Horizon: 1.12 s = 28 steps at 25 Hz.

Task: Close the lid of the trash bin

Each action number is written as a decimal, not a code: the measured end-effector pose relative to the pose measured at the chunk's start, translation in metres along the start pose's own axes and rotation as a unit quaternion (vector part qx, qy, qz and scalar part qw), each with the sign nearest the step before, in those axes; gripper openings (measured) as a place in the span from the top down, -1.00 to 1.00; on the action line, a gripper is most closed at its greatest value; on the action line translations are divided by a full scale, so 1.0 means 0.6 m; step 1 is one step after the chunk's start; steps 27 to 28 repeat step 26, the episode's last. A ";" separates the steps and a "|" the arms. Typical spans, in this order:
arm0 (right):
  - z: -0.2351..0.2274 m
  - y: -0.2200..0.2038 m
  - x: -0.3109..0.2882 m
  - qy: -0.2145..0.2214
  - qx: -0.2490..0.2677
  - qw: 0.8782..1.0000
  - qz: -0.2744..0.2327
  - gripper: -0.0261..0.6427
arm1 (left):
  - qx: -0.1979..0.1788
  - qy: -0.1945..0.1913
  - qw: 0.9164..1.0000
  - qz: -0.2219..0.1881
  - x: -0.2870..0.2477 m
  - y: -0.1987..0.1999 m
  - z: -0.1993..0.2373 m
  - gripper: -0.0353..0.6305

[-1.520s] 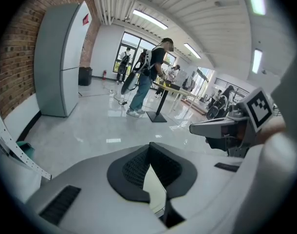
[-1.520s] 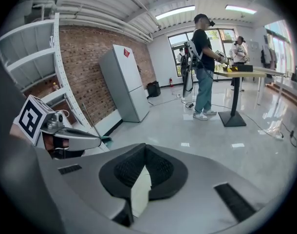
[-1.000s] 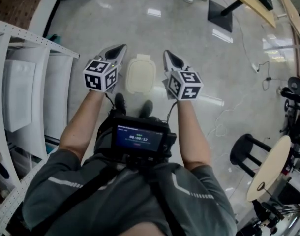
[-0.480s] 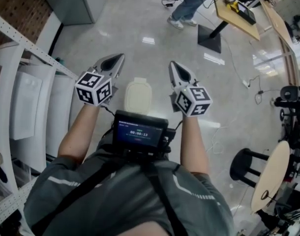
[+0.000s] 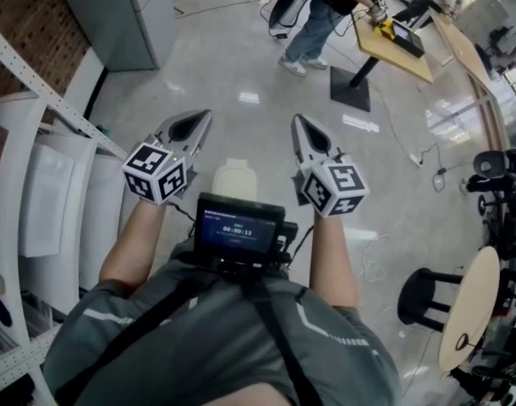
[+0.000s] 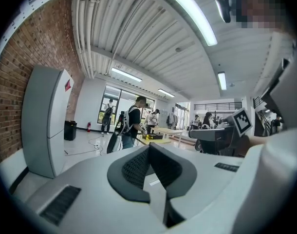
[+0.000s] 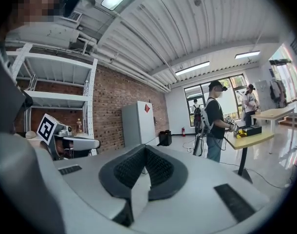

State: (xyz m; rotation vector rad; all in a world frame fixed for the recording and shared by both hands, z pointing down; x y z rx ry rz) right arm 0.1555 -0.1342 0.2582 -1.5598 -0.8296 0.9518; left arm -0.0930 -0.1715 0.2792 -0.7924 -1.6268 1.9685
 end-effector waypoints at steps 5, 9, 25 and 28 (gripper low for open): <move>0.003 -0.006 0.006 -0.002 -0.006 1.000 0.005 0.89 | 0.003 -0.002 1.000 -0.003 0.010 0.000 -0.007 0.91; 0.009 -0.002 0.005 0.005 -0.001 1.000 0.003 0.89 | 0.000 0.000 1.000 -0.006 0.013 0.002 -0.005 0.91; 0.014 -0.008 0.002 0.011 0.004 1.000 0.012 0.89 | -0.004 -0.003 1.000 -0.005 0.012 -0.001 -0.013 0.91; 0.013 -0.008 0.001 0.010 0.004 1.000 0.012 0.89 | -0.004 -0.003 1.000 -0.004 0.012 -0.001 -0.012 0.91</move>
Point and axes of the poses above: the fingertips, and each gripper's own axes: x backward along the fingers, z to its left, y out of its top, the point moved 7 cm from there along x, backward along the fingers, and after that the axes turned 2 degrees about z, right-handed, at the moved point
